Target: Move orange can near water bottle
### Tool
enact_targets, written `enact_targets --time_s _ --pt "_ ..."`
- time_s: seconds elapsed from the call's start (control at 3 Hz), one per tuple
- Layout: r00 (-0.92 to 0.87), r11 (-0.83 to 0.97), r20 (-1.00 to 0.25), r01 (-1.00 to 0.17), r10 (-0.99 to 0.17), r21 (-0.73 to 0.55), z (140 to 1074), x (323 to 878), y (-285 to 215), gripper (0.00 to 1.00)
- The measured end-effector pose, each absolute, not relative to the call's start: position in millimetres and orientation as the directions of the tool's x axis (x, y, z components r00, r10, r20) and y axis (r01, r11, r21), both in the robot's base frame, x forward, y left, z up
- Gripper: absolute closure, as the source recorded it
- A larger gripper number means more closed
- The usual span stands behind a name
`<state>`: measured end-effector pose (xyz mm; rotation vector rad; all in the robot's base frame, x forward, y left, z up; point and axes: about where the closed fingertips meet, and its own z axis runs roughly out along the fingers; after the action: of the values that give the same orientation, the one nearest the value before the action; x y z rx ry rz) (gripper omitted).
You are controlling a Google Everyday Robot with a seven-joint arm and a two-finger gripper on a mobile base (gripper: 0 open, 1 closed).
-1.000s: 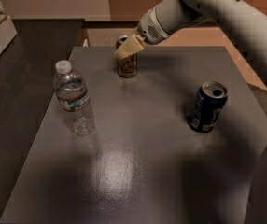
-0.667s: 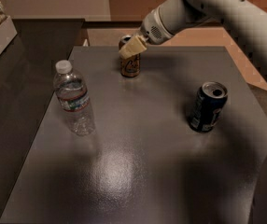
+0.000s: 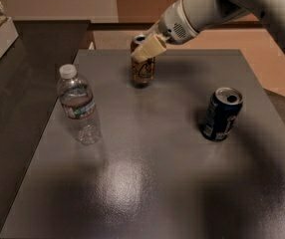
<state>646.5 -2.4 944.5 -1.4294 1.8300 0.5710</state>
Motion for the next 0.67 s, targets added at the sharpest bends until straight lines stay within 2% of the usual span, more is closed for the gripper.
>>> enact_targets --time_s 0.67 --pt "0.011 0.079 -0.792 -0.994 -0.61 -0.075 960 566 16 1.0"
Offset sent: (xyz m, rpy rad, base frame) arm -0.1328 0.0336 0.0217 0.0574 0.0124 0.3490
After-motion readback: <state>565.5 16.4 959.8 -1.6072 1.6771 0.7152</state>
